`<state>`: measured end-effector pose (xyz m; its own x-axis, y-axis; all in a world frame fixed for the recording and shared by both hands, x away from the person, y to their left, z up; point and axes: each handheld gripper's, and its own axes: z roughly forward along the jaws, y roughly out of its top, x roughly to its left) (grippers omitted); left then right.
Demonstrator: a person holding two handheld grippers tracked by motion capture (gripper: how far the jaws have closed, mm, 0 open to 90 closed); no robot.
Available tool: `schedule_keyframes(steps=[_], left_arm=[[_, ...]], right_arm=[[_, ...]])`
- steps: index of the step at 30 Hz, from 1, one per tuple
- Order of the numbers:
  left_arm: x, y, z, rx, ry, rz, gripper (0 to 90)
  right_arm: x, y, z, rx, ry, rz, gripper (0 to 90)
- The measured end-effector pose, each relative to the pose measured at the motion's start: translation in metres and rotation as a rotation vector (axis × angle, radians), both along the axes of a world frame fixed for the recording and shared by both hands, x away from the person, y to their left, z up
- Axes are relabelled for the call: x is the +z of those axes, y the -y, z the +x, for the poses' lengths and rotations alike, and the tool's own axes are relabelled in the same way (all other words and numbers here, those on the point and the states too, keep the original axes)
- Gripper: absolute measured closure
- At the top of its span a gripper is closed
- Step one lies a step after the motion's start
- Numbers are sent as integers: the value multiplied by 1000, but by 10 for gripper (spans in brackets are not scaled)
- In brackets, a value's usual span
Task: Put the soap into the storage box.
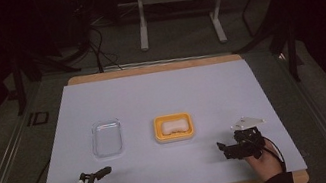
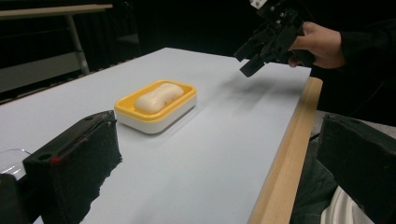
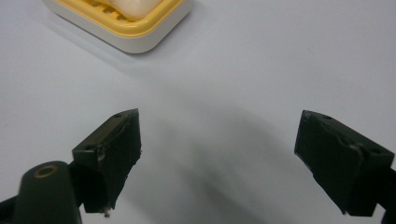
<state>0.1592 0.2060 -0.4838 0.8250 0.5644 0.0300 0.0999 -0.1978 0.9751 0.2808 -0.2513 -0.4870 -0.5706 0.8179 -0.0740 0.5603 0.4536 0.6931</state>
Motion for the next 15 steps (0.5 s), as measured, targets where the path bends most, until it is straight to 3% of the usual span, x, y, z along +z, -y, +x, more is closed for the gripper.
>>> schedule_keyframes(steps=[15], left_arm=[[0, 0, 0, 5, -3, -1, 1]], right_arm=[[0, 1, 2, 19, 17, 22, 142]])
